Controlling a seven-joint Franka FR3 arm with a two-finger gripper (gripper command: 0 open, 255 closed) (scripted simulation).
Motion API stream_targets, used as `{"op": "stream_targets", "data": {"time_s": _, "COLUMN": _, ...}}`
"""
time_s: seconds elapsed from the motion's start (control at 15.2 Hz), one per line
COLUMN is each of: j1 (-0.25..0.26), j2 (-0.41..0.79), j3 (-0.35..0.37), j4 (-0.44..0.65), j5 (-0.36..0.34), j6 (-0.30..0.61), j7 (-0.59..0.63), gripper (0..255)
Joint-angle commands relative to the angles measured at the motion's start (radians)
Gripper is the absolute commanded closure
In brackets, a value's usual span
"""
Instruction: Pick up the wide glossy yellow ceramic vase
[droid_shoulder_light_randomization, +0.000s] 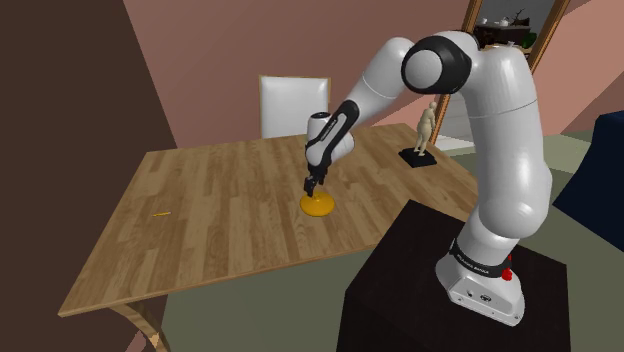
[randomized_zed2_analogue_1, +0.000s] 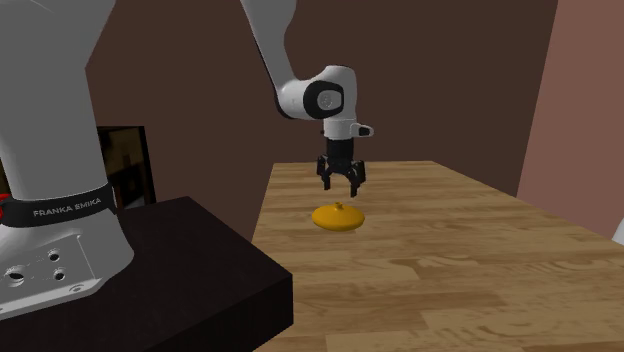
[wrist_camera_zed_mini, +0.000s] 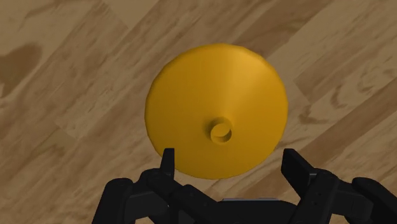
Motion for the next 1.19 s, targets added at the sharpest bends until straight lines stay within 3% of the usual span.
{"op": "stream_targets", "data": {"time_s": 0.0, "j1": 0.000, "j2": 0.026, "j3": 0.002, "j4": 0.004, "j5": 0.002, "j6": 0.022, "j7": 0.000, "gripper": 0}}
{"op": "stream_targets", "data": {"time_s": 0.26, "j1": -0.001, "j2": 0.058, "j3": 0.004, "j4": 0.013, "j5": 0.003, "j6": 0.046, "j7": -0.002, "gripper": 0}}
{"op": "stream_targets", "data": {"time_s": 0.33, "j1": -0.002, "j2": 0.061, "j3": 0.004, "j4": 0.014, "j5": 0.003, "j6": 0.047, "j7": -0.002, "gripper": 255}}
{"op": "stream_targets", "data": {"time_s": 1.12, "j1": 0.000, "j2": 0.021, "j3": 0.001, "j4": 0.003, "j5": 0.001, "j6": 0.018, "j7": 0.000, "gripper": 255}}
